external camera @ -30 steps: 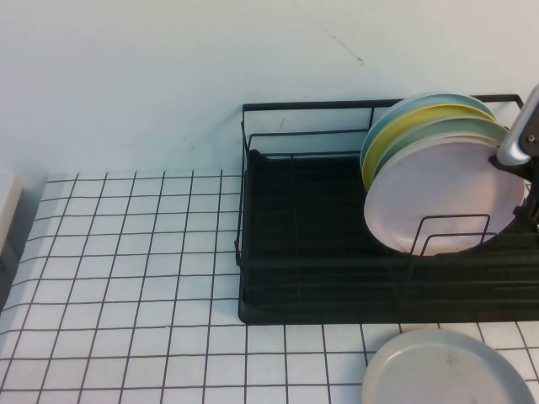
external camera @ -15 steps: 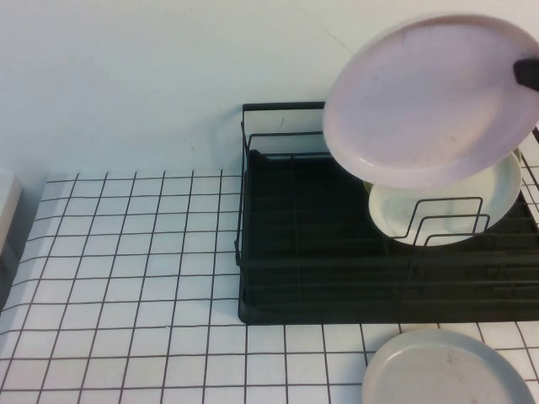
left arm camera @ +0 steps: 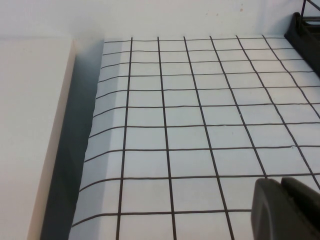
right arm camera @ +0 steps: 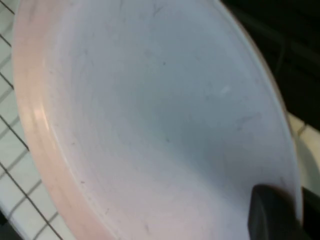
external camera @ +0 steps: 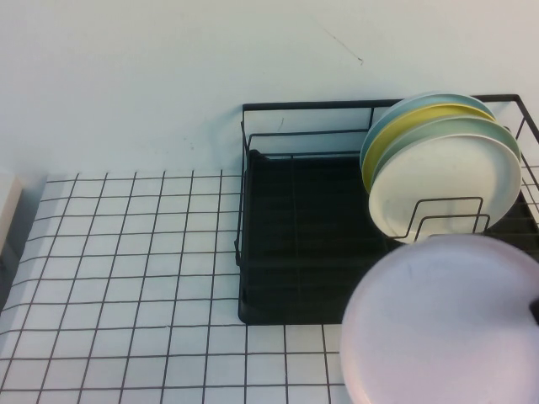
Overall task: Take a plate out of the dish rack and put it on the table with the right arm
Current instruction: Place the plate from the table
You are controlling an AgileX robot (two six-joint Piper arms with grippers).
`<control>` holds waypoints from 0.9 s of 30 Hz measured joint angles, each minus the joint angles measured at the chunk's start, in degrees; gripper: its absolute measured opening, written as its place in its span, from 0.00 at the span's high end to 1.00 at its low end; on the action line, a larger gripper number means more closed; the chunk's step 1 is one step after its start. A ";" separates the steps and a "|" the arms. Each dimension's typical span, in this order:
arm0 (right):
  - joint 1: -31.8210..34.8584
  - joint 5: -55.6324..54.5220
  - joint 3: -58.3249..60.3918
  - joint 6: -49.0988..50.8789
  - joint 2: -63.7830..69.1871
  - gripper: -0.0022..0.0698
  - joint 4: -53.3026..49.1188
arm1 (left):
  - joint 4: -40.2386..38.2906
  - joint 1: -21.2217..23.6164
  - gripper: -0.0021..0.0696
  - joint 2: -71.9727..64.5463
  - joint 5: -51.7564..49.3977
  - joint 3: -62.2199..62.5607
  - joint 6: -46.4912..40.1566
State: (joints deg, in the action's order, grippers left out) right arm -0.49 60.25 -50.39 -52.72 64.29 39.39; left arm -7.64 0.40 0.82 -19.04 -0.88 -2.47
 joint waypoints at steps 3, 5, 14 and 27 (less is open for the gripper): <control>0.00 -5.80 6.86 4.90 0.10 0.91 -4.98 | 0.00 0.00 0.98 0.00 0.00 0.00 0.00; 0.00 -10.71 10.99 6.90 0.58 0.91 -6.61 | 0.00 0.00 0.98 0.00 0.00 0.00 0.00; 0.00 -18.04 15.06 8.66 10.31 0.91 -6.88 | 0.00 0.00 0.98 0.00 0.00 0.00 0.00; 0.00 -21.31 14.96 8.75 19.58 0.70 -5.21 | 0.00 0.00 0.98 0.00 0.00 0.00 0.28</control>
State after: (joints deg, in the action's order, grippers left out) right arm -0.49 38.94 -35.44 -43.98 83.87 34.18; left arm -7.64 0.40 0.82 -19.04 -0.88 -2.18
